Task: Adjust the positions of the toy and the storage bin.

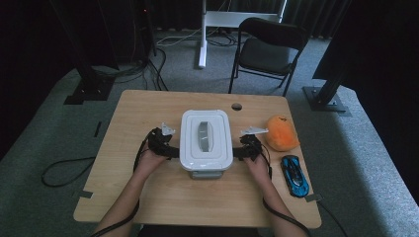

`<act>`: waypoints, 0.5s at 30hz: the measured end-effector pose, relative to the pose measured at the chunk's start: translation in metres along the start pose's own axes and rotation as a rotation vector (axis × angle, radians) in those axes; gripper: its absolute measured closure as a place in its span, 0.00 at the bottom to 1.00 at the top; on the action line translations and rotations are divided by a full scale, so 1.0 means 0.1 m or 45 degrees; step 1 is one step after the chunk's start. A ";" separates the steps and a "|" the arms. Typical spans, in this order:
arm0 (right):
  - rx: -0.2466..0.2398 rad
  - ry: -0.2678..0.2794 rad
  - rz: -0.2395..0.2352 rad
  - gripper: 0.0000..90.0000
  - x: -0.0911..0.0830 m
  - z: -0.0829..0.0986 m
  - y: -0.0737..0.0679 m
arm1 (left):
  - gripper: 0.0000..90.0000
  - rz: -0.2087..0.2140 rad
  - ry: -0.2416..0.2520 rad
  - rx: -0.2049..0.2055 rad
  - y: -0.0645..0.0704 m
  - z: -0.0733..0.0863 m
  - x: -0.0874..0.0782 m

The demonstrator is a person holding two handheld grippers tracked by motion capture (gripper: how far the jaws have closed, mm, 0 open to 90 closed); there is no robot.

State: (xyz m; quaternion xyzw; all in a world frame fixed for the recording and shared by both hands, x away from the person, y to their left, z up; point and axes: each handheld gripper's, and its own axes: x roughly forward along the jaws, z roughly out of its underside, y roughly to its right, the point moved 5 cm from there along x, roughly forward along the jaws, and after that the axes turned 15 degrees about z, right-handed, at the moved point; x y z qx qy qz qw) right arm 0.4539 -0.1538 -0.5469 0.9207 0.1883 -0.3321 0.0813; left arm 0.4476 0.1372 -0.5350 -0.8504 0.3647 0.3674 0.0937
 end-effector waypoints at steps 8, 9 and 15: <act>-0.032 0.004 -0.016 0.21 -0.09 0.04 -0.05 | 0.01 -0.019 -0.018 0.028 0.11 0.05 -0.07; -0.035 0.008 -0.020 0.21 -0.10 0.05 -0.05 | 0.01 -0.018 -0.014 0.027 0.13 0.07 -0.08; -0.052 0.012 -0.061 0.21 -0.17 0.12 -0.08 | 0.01 -0.006 -0.012 0.046 0.24 0.16 -0.16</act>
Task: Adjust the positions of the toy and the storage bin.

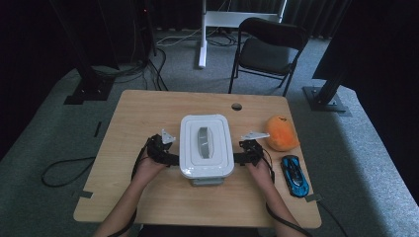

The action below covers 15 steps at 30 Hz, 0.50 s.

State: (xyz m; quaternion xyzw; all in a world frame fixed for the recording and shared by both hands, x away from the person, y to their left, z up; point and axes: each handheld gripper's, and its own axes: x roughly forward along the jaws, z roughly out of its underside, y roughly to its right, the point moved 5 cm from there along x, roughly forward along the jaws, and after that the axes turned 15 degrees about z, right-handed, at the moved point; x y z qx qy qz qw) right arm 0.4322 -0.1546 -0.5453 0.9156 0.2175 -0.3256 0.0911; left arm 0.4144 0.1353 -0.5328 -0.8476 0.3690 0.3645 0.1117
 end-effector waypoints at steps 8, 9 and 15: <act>-0.024 0.017 -0.014 0.21 -0.09 0.08 -0.05 | 0.01 0.013 0.007 0.021 0.15 0.11 -0.09; -0.028 0.019 -0.015 0.21 -0.10 0.09 -0.06 | 0.01 0.011 0.009 0.022 0.16 0.12 -0.10; -0.053 0.023 -0.018 0.21 -0.17 0.13 -0.10 | 0.01 0.032 0.028 0.019 0.21 0.20 -0.14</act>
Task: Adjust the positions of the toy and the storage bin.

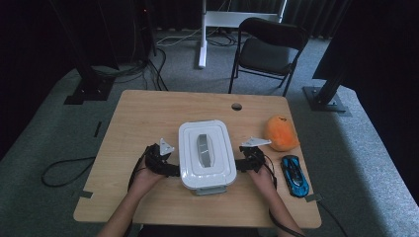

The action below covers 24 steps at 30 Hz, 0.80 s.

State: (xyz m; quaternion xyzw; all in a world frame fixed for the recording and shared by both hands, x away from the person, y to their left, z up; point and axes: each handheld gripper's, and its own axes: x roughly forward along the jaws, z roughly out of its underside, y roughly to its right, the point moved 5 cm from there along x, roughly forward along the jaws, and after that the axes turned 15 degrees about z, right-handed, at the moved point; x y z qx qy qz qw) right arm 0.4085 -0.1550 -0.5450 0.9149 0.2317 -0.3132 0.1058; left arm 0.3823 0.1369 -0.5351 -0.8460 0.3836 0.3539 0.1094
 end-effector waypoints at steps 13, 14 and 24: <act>-0.025 0.018 -0.019 0.21 -0.15 0.12 -0.09 | 0.01 0.033 -0.015 0.019 0.17 0.14 -0.06; -0.025 0.022 -0.019 0.21 -0.15 0.12 -0.09 | 0.01 0.030 -0.014 0.021 0.18 0.14 -0.06; 0.025 0.019 0.029 0.15 -0.02 0.08 0.02 | 0.01 0.053 0.019 -0.055 -0.05 0.11 0.06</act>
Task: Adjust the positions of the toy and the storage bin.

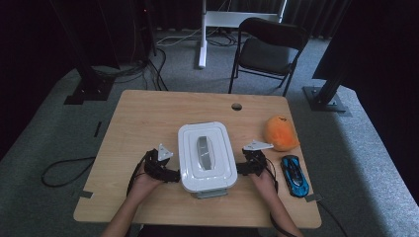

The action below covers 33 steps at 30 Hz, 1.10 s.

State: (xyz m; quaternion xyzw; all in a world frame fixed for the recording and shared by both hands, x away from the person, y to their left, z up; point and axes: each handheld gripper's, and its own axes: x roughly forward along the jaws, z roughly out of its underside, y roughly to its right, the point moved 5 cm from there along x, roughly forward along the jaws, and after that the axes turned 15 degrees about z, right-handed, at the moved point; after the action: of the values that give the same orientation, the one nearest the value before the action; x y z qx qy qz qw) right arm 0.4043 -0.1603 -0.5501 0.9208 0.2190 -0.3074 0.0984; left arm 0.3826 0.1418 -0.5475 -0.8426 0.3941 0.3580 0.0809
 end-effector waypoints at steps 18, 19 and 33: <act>0.030 -0.038 0.006 0.20 0.21 -0.16 0.04 | 0.01 -0.046 0.010 -0.021 -0.09 -0.15 0.02; 0.037 -0.025 -0.013 0.20 0.20 -0.17 0.04 | 0.01 -0.050 0.004 -0.012 -0.08 -0.15 0.01; 0.005 -0.020 -0.101 0.21 0.07 -0.09 -0.08 | 0.01 -0.054 -0.016 0.032 0.16 0.02 -0.16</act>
State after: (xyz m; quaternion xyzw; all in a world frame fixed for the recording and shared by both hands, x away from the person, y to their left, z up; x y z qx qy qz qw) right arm 0.4106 -0.1480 -0.5478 0.9090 0.2540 -0.3189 0.0862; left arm 0.3631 0.1417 -0.5366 -0.8473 0.3802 0.3567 0.1015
